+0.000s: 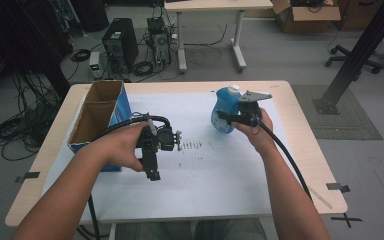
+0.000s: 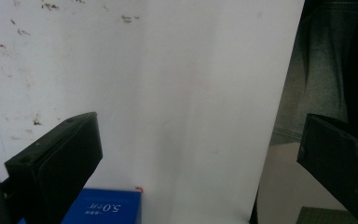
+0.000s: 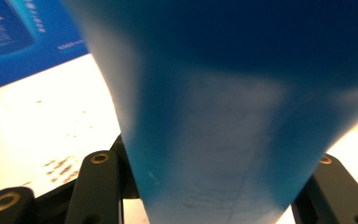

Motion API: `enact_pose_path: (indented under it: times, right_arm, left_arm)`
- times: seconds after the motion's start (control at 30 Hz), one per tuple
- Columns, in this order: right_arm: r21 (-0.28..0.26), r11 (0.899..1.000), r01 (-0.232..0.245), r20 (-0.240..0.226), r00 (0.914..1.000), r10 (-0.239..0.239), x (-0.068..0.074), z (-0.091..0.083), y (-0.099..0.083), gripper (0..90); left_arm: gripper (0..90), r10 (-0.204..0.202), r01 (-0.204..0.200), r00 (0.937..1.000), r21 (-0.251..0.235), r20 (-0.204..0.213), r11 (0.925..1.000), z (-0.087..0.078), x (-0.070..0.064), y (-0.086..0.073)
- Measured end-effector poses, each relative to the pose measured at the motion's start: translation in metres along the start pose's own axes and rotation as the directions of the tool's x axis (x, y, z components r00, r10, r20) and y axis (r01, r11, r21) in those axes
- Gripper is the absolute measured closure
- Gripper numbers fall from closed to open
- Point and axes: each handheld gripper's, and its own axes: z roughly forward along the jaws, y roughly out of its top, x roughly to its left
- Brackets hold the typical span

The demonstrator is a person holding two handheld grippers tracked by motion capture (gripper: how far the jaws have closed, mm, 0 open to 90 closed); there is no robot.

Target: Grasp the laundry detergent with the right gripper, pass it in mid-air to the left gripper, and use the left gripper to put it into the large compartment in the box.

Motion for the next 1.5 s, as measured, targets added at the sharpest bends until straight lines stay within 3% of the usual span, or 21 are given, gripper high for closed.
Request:
enact_pose_path:
  times: [0.3, 0.57, 0.63, 0.7, 0.73, 0.77, 0.8, 0.83, 0.87, 0.9, 0.93, 0.97, 1.03, 1.07, 1.13, 1.23, 1.27, 1.33, 1.37, 1.47, 1.5]
  right_arm:
    - [0.034, 0.997, 0.071, -0.095, 0.9932, -0.068, 0.001, -0.031, 0.017, 46.8]
    - [0.048, 0.986, 0.16, -0.214, 0.9657, -0.147, 0.008, -0.051, 0.023, 46.7]
    - [0.052, 0.98, 0.191, -0.238, 0.9555, -0.174, 0.012, -0.055, 0.023, 46.7]
    - [0.052, 0.97, 0.236, -0.272, 0.9383, -0.213, 0.017, -0.059, 0.022, 46.6]
    - [0.052, 0.97, 0.236, -0.272, 0.9383, -0.213, 0.017, -0.059, 0.022, 46.6]
    - [0.048, 0.963, 0.265, -0.297, 0.9242, -0.24, 0.021, -0.06, 0.019, 46.6]
    - [0.048, 0.963, 0.265, -0.297, 0.9242, -0.24, 0.021, -0.06, 0.019, 46.6]
    - [0.045, 0.961, 0.273, -0.309, 0.9185, -0.246, 0.023, -0.06, 0.018, 46.6]
    - [0.04, 0.956, 0.29, -0.334, 0.9055, -0.261, 0.026, -0.061, 0.014, 46.5]
    - [0.04, 0.956, 0.29, -0.334, 0.9055, -0.261, 0.026, -0.061, 0.014, 46.5]
    - [0.035, 0.952, 0.303, -0.354, 0.8949, -0.271, 0.029, -0.06, 0.009, 46.5]
    - [0.035, 0.952, 0.303, -0.354, 0.8949, -0.271, 0.029, -0.06, 0.009, 46.5]
    - [0.037, 0.949, 0.313, -0.38, 0.8829, -0.276, 0.033, -0.059, 0.005, 46.4]
    - [0.034, 0.945, 0.324, -0.404, 0.8694, -0.284, 0.037, -0.057, 0.0, 46.4]
    - [0.031, 0.945, 0.326, -0.417, 0.8632, -0.284, 0.04, -0.057, -0.001, 46.4]
    - [0.016, 0.938, 0.345, -0.458, 0.8368, -0.3, 0.05, -0.055, -0.006, 46.4]
    - [0.016, 0.938, 0.345, -0.458, 0.8368, -0.3, 0.05, -0.055, -0.006, 46.4]
    - [0.008, 0.936, 0.352, -0.482, 0.8213, -0.305, 0.057, -0.053, -0.008, 46.3]
    - [0.008, 0.936, 0.352, -0.482, 0.8213, -0.305, 0.057, -0.053, -0.008, 46.3]
    - [0.001, 0.93, 0.368, -0.507, 0.8014, -0.317, 0.067, -0.049, -0.011, 46.2]
    - [0.001, 0.93, 0.368, -0.507, 0.8014, -0.317, 0.067, -0.049, -0.011, 46.2]
  left_arm:
    - [0.2, -0.005, 0.005, 0.9999, -0.013, -0.011, 0.9999, -0.009, 0.002, 0.0]
    - [0.2, -0.006, 0.005, 0.9997, -0.012, -0.022, 0.9999, -0.015, 0.001, 0.0]
    - [0.2, -0.008, 0.007, 0.9997, -0.017, -0.023, 0.9998, -0.017, 0.001, 0.0]
    - [0.2, -0.008, 0.008, 0.9996, -0.017, -0.026, 0.9998, -0.018, 0.001, 0.0]
    - [0.2, -0.008, 0.008, 0.9996, -0.015, -0.026, 0.9999, -0.018, 0.001, 0.001]
    - [0.2, -0.008, 0.008, 0.9996, -0.014, -0.027, 0.9999, -0.019, 0.0, 0.002]
    - [0.2, -0.008, 0.008, 0.9996, -0.014, -0.027, 0.9999, -0.019, 0.0, 0.002]
    - [0.2, -0.007, 0.007, 0.9995, -0.014, -0.03, 0.9999, -0.02, 0.0, 0.003]
    - [0.2, -0.005, 0.005, 0.9995, -0.012, -0.03, 0.9999, -0.021, 0.0, 0.004]
    - [0.2, -0.005, 0.005, 0.9995, -0.012, -0.03, 0.9999, -0.021, 0.0, 0.004]
    - [0.2, -0.005, 0.004, 0.9995, -0.015, -0.032, 0.9999, -0.021, 0.0, 0.005]
    - [0.2, -0.005, 0.005, 0.9994, -0.013, -0.033, 0.9999, -0.022, 0.0, 0.006]
    - [0.2, -0.001, 0.0, 0.9994, -0.014, -0.035, 0.9999, -0.023, 0.0, 0.008]
    - [0.2, -0.001, 0.001, 0.9994, -0.014, -0.034, 0.9999, -0.024, 0.0, 0.009]
    - [0.2, 0.001, -0.001, 0.9994, -0.015, -0.035, 0.9999, -0.024, 0.0, 0.01]
    - [0.2, -0.001, 0.0, 0.9994, -0.013, -0.035, 0.9999, -0.025, 0.0, 0.012]
    - [0.2, -0.001, 0.0, 0.9994, -0.013, -0.035, 0.9999, -0.025, 0.0, 0.012]
    - [0.2, 0.0, -0.001, 0.9994, -0.016, -0.036, 0.9999, -0.026, 0.001, 0.013]
    - [0.2, 0.0, -0.001, 0.9994, -0.016, -0.036, 0.9999, -0.026, 0.001, 0.013]
    - [0.2, 0.002, -0.002, 0.9994, -0.02, -0.035, 0.9998, -0.027, 0.001, 0.015]
    - [0.2, 0.002, -0.002, 0.9994, -0.02, -0.035, 0.9998, -0.027, 0.001, 0.015]
